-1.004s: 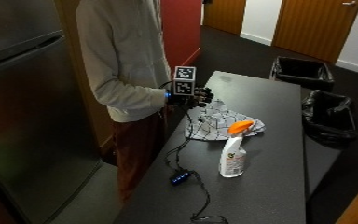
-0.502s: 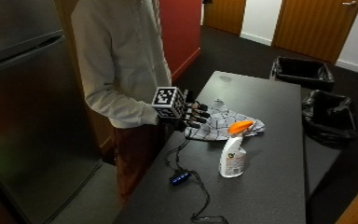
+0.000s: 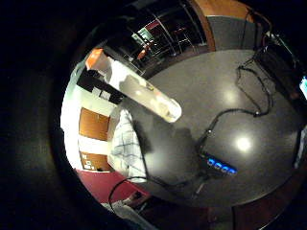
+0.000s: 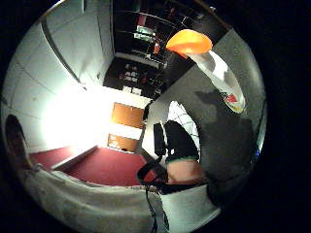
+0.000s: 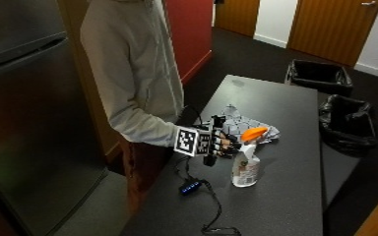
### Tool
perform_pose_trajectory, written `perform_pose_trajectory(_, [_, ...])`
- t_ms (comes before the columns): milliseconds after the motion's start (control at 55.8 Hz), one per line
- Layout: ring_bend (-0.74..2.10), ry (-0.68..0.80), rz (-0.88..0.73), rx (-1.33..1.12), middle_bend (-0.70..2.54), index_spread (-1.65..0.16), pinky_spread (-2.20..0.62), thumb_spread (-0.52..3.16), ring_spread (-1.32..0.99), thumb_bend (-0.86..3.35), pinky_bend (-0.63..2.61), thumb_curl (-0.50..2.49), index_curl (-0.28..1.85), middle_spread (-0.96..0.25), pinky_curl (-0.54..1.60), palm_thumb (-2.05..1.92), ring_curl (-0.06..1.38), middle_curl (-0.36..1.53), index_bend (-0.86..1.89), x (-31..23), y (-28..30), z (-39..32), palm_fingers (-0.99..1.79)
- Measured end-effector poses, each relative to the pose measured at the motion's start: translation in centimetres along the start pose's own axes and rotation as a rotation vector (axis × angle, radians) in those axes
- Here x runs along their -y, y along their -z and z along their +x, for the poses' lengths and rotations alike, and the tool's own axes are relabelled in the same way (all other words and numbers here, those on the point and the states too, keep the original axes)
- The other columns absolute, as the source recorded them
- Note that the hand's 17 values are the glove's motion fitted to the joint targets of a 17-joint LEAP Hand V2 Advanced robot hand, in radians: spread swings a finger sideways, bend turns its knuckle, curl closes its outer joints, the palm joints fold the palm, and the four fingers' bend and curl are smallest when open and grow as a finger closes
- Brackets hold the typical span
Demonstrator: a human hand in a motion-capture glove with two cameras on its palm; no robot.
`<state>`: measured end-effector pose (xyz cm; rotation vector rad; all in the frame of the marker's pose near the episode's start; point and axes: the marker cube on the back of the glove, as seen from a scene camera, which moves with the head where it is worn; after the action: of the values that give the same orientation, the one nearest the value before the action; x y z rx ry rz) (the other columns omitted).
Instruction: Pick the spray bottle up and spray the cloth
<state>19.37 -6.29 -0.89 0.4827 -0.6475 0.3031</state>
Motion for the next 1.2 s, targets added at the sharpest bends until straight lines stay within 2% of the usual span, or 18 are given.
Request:
perform_pose_trajectory(305, [0.46, -0.155, 0.037, 0.238, 0.28, -0.34, 0.15, 1.0, -0.08, -0.03, 0.46, 0.37, 0.15, -0.06, 0.35, 0.58, 0.29, 0.33, 0.09, 4.2, -5.0, 1.7, 0.13])
perform_pose_trajectory(627, [0.47, -0.24, 0.027, 0.32, 0.3, -0.33, 0.11, 0.94, -0.1, -0.03, 0.46, 0.35, 0.17, -0.07, 0.35, 0.56, 0.29, 0.35, 0.13, 7.5, -8.6, 2.5, 0.17])
perform_pose_trajectory(789, [0.47, -0.241, -0.004, 0.294, 0.32, -0.33, 0.09, 0.93, -0.12, -0.01, 0.38, 0.37, 0.22, -0.08, 0.32, 0.62, 0.29, 0.35, 0.19, 9.4, -9.2, 2.4, 0.44])
perform_pose_trajectory(842, [0.5, -0.243, -0.006, 0.283, 0.35, -0.3, 0.06, 0.93, -0.13, 0.0, 0.3, 0.38, 0.26, -0.1, 0.29, 0.66, 0.28, 0.36, 0.29, 10.1, -9.5, 2.3, 0.77])
perform_pose_trajectory(932, [0.51, -0.237, -0.037, 0.25, 0.39, -0.26, 0.01, 0.89, -0.14, 0.03, 0.2, 0.43, 0.31, -0.11, 0.28, 0.78, 0.31, 0.38, 0.32, 11.0, -10.2, 1.7, 1.06])
perform_pose_trajectory(1057, [0.53, -0.2, -0.19, 0.205, 0.42, -0.22, -0.07, 0.64, -0.16, 0.02, 0.21, 0.52, 0.39, -0.14, 0.32, 0.91, 0.36, 0.42, 0.33, 11.8, -12.1, -0.1, 1.31])
perform_pose_trajectory(1147, [0.55, -0.15, -0.306, 0.052, 0.51, -0.21, -0.13, 0.5, -0.17, 0.0, 0.2, 0.58, 0.43, -0.14, 0.33, 0.95, 0.39, 0.46, 0.36, 12.2, -13.0, -0.5, 1.38])
perform_pose_trajectory(1201, [0.55, -0.128, -0.334, 0.068, 0.54, -0.19, -0.15, 0.42, -0.16, -0.01, 0.22, 0.6, 0.45, -0.14, 0.33, 0.97, 0.4, 0.48, 0.4, 12.7, -13.9, -2.8, 1.4])
